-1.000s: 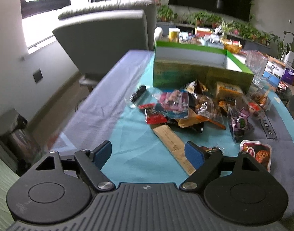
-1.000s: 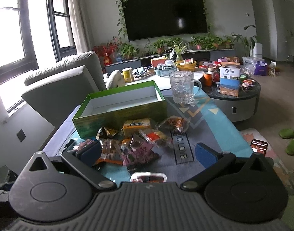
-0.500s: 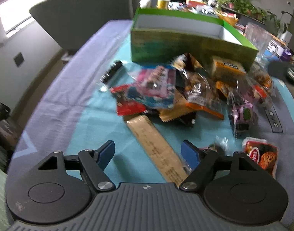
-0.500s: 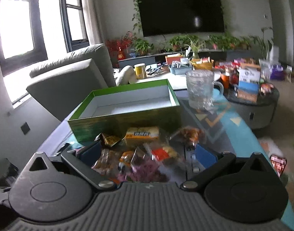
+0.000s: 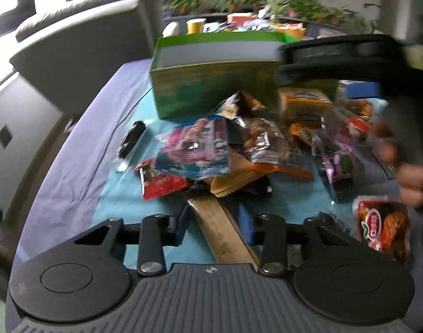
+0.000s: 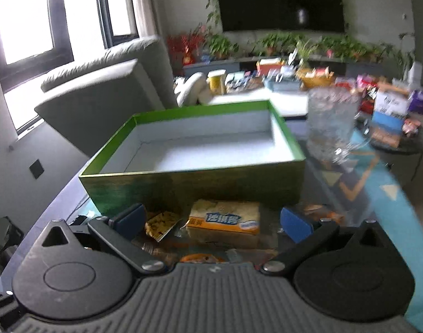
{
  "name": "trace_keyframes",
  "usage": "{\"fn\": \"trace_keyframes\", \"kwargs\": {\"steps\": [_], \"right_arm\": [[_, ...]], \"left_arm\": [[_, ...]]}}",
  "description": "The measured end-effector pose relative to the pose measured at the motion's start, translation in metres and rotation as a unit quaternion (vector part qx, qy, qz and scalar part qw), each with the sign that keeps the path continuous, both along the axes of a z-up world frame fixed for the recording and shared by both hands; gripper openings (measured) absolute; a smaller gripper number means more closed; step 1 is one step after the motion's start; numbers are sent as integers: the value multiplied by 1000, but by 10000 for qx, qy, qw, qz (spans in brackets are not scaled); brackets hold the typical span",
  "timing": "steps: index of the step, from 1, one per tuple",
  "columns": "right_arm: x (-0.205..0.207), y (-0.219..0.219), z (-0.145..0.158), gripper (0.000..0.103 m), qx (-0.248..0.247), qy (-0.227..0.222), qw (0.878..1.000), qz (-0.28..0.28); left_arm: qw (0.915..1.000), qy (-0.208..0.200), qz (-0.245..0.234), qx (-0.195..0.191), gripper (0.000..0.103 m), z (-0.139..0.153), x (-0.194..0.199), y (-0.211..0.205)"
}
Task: Organize snacks
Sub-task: 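Grasp the yellow-wrapped cake bar with the right tool while the left tool grasps the tan paper stick, then carry both snacks over the green box and release them inside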
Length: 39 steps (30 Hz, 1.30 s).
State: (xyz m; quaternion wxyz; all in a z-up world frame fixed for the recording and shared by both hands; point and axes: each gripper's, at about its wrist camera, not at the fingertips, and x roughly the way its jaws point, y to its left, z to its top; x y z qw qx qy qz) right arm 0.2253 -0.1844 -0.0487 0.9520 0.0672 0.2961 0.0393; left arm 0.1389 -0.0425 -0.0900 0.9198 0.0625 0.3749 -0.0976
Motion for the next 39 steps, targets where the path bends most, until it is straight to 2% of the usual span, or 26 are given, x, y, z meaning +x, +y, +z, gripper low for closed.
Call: {"fn": "trace_keyframes", "kwargs": {"steps": [5, 10, 12, 14, 16, 20, 21, 23, 24, 26, 30, 39], "right_arm": [[25, 0, -14, 46, -161, 458, 9987, -161], [43, -4, -25, 46, 74, 1002, 9946, -245], [46, 0, -29, 46, 14, 1099, 9937, -225], [47, 2, -31, 46, -24, 1147, 9932, -216], [47, 1, -30, 46, -54, 1192, 9926, -219], [42, 3, -27, 45, -167, 1166, 9929, -165], [40, 3, -26, 45, -162, 1141, 9932, -154], [36, 3, -24, 45, -227, 1057, 9940, -156], [33, 2, -22, 45, -228, 1033, 9942, -183], [25, 0, -19, 45, -99, 974, 9950, -179], [15, -4, -3, 45, 74, 712, 9974, -108], [-24, -4, 33, 45, -14, -236, 9997, 52]], "left_arm": [[9994, 84, -196, -271, 33, 1, 4, 13], [9992, -22, -374, -166, 34, -1, 0, 11], [9991, -29, -375, -203, 36, -1, 1, 12], [9992, -25, -355, -182, 45, -1, 0, 11], [9997, -13, -201, -108, 66, -1, -2, 11], [9998, 36, -101, -182, 67, -2, -4, 15], [9998, 44, -127, -165, 65, -2, -5, 15], [9994, 34, -282, -199, 47, 0, -10, 13], [9989, 22, -414, -204, 31, 1, -13, 11], [9984, 42, -517, -228, 30, 2, -18, 10], [9959, 141, -733, -518, 28, 5, -28, 15], [9941, -481, -818, -521, 26, 31, -56, 19]]}}
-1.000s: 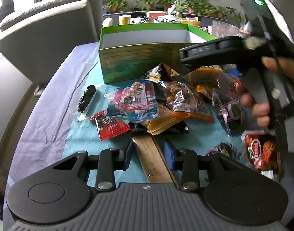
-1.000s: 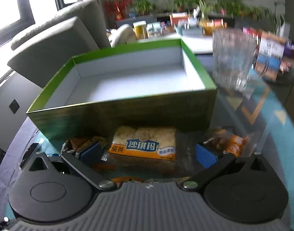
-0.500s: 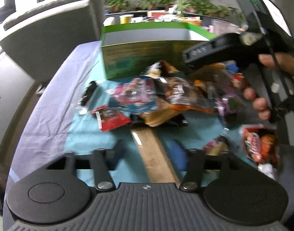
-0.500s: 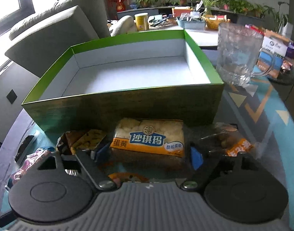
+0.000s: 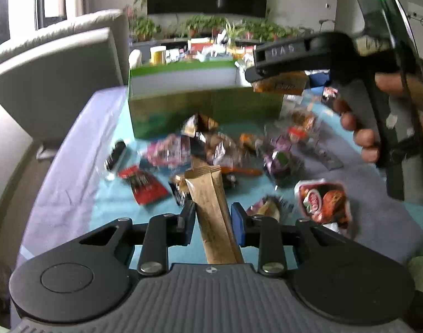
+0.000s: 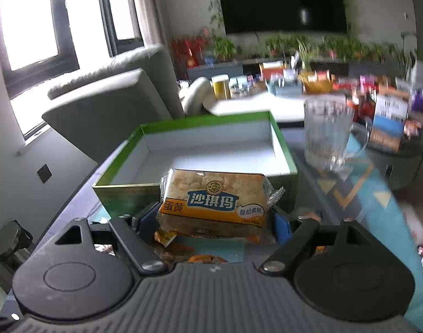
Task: Organize snacks
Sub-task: 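Carry both snacks over the green box and release them inside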
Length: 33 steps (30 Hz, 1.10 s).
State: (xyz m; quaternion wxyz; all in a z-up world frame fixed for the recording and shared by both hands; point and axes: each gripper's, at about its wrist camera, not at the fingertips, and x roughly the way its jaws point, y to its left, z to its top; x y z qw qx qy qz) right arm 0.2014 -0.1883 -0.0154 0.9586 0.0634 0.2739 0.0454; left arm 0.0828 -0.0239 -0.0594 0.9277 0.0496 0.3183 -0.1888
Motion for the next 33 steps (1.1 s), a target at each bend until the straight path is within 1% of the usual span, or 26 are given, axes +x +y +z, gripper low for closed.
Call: {"fn": "trace_keyframes", "kwargs": {"steps": [3, 6, 9, 11, 14, 17, 19, 22, 26, 30, 33], "right_arm": [[-9, 1, 7, 46, -111, -363, 9993, 0], [-17, 0, 14, 46, -103, -561, 9980, 269], [-24, 3, 20, 46, -279, -839, 9958, 247], [-24, 0, 22, 46, -269, -941, 9949, 236], [-19, -5, 25, 46, -142, -967, 9950, 217], [-16, -7, 25, 46, -84, -999, 9948, 158], [-12, -9, 25, 46, -47, -998, 9949, 114], [-7, -10, 25, 46, -6, -973, 9952, 68], [2, -12, 26, 46, -2, -992, 9951, 4], [10, -19, 25, 46, 90, -992, 9950, -55], [17, -22, 25, 46, 124, -991, 9950, -73]], "left_arm": [[9998, -193, 26, -31, 26, 10, -4, 1], [9993, -370, 60, -73, 26, 19, -6, 2], [9985, -525, 66, -120, 26, 27, -7, 1], [9979, -625, 53, -151, 26, 33, -6, -1], [9965, -809, 30, -202, 26, 45, 0, -3], [9936, -1094, 78, -270, 25, 60, 9, -4], [9913, -1274, 101, -303, 21, 72, 18, -4], [9873, -1551, 167, -309, 19, 88, 34, -5], [9798, -1969, 239, -262, 18, 108, 58, -9], [9776, -2073, 268, -262, 17, 118, 87, -15], [9767, -2115, 334, -165, 16, 121, 111, -22]]}}
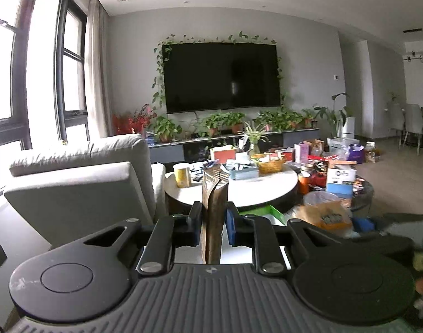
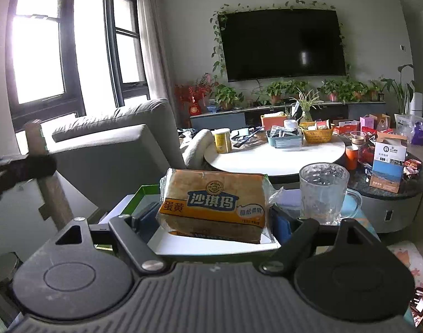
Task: Organize snacks
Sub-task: 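Carry both snacks over the green box and release them inside, then grasp the black snack packet with the left tool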
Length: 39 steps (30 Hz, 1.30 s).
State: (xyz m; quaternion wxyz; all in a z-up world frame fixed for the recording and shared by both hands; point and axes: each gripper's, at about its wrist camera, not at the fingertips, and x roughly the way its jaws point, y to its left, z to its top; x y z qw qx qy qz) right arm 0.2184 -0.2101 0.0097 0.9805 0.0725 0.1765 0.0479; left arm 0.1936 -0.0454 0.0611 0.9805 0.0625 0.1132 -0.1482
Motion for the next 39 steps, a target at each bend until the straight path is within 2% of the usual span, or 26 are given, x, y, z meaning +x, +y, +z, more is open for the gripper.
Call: {"fn": "trace_keyframes", "kwargs": {"steps": [7, 12, 28, 32, 33, 37, 39], "right_arm": [[26, 0, -4, 46, -46, 104, 9999, 94], [45, -1, -13, 46, -28, 252, 9996, 137], [81, 6, -43, 46, -163, 788, 9966, 153], [86, 10, -47, 46, -219, 864, 9959, 122], [88, 10, -47, 46, -220, 875, 9959, 108], [92, 11, -50, 46, -259, 926, 9954, 48], [93, 12, -51, 46, -279, 974, 9949, 23]], "left_arm": [[9998, 110, 128, 109, 14, 0, 52, -9], [9986, 394, 300, 178, 9, -17, 85, -14], [9945, 930, 292, 372, 10, -54, 118, -14], [9922, 1074, 432, 461, 10, -59, 122, -15], [9918, 1095, 460, 474, 11, -60, 122, -15], [9898, 1153, 592, 584, 29, -65, 121, -14], [9894, 1149, 619, 642, 32, -67, 120, -15]]}}
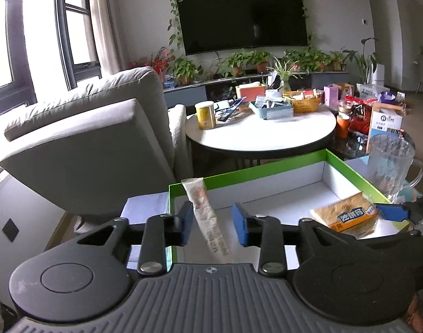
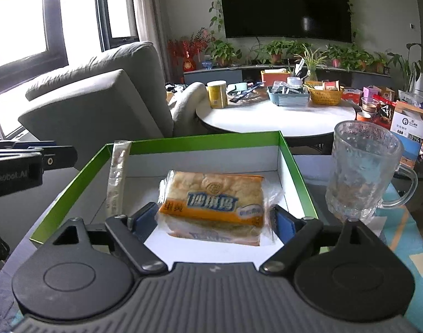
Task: Organize snacks
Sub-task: 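Grasp the black snack packet with the left tool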
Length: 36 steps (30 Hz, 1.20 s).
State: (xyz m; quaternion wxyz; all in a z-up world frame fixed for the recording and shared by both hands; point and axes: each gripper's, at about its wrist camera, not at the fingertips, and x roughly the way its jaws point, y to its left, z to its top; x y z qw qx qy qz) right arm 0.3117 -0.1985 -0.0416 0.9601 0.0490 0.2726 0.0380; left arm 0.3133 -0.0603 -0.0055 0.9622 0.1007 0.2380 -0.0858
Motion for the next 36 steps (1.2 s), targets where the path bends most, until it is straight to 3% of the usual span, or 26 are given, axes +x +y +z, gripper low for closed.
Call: {"fn": "trace_keyframes", "kwargs": {"steps": [9, 18, 23, 30, 34, 36], "right_arm": [[-11, -2, 3, 46, 188, 88, 9998, -65], [-53, -17, 18, 46, 551, -15, 9985, -37], [-84, -23, 21, 46, 645, -92, 9979, -60], [-124, -23, 17, 46, 380, -86, 9992, -18], [-151, -28, 11, 46, 233, -33, 9997, 24], [-165, -31, 4, 46, 248, 64, 9996, 76]], "left_arm": [[9998, 32, 153, 90, 36, 4, -13, 7], [9974, 153, 696, -85, 40, 8, -43, 57], [9966, 443, 690, -69, 41, -11, -65, 75], [9936, 1002, 523, 93, 41, -55, -76, 77], [9922, 1048, 681, -30, 42, -69, -75, 82], [9916, 1062, 727, -122, 47, -73, -73, 85]]}}
